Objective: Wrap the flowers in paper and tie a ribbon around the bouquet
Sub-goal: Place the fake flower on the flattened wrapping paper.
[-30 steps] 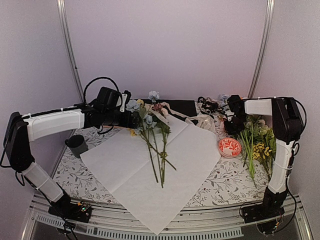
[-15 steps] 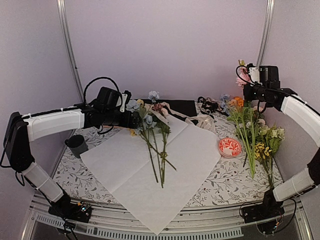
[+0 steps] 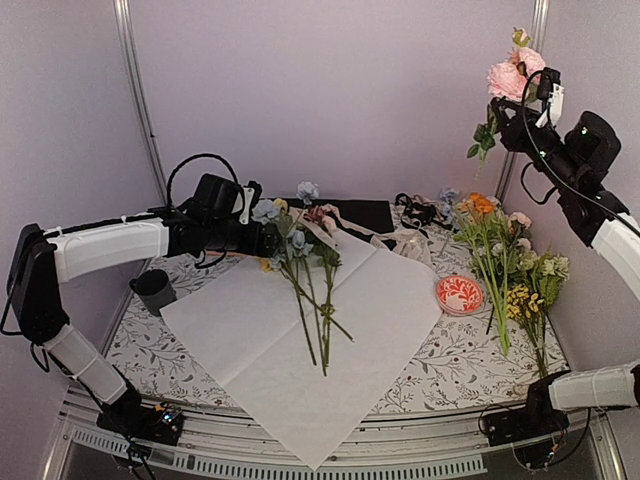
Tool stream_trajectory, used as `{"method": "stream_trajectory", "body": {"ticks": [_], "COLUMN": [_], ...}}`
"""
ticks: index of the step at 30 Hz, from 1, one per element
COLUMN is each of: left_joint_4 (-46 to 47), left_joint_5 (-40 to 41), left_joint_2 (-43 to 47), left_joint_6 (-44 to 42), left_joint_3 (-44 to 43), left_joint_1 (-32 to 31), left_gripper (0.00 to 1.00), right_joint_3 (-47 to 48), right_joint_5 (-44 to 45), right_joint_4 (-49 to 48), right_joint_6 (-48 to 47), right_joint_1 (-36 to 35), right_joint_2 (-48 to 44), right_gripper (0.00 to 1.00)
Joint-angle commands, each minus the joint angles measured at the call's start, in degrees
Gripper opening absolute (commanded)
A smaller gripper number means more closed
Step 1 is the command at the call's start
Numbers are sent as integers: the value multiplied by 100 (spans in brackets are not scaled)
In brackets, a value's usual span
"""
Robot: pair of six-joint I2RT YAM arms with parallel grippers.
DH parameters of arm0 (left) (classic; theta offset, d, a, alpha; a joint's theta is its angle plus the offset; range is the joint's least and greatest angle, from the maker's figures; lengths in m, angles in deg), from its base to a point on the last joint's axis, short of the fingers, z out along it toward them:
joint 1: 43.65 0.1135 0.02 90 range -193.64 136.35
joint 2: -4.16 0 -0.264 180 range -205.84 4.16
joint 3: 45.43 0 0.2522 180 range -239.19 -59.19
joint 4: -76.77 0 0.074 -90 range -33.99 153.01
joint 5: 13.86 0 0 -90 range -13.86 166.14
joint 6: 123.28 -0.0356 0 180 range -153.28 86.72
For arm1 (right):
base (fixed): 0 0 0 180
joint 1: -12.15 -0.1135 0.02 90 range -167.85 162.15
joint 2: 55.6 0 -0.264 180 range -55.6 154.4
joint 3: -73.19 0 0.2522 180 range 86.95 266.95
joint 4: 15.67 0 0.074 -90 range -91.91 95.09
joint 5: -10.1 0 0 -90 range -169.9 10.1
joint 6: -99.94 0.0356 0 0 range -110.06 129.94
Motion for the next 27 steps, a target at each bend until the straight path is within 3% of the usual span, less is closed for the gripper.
{"method": "stream_trajectory", "body": {"ticks": [1, 6, 10, 14, 21, 23, 25, 27], "left_joint_4": [-5, 77, 161, 179, 194, 186, 177, 163], "left_joint_5": [101, 112, 39, 3, 49, 50, 70, 103], "left_joint_2": [185, 334, 430, 463, 494, 486, 497, 518], "left_joint_6": [139, 449, 631, 720, 777, 793, 810, 825], "left_joint_3": [160, 568, 840, 1028, 1260, 1283, 1308, 1338], "left_joint_1": [66, 134, 197, 233, 269, 277, 282, 286], "left_gripper": [96, 96, 96, 96, 95, 95, 95, 95], "right_joint_3": [94, 838, 1955, 2950, 3424, 3530, 3720, 3884], "right_joint_5": [-1035, -1643, -1692, -1321, -1119, -963, -816, -718], "right_joint_4": [71, 15, 398, 996, 1013, 1152, 1413, 1692], "right_joint_6": [1939, 3112, 2968, 2475, 2296, 2221, 2084, 1840], "right_joint_1": [-990, -2167, -2673, -2799, -2795, -2787, -2774, -2714], "right_joint_2": [986, 2853, 4276, 5436, 6458, 6582, 6598, 6509], "right_gripper": [0, 0, 0, 0, 0, 12, 37, 50]}}
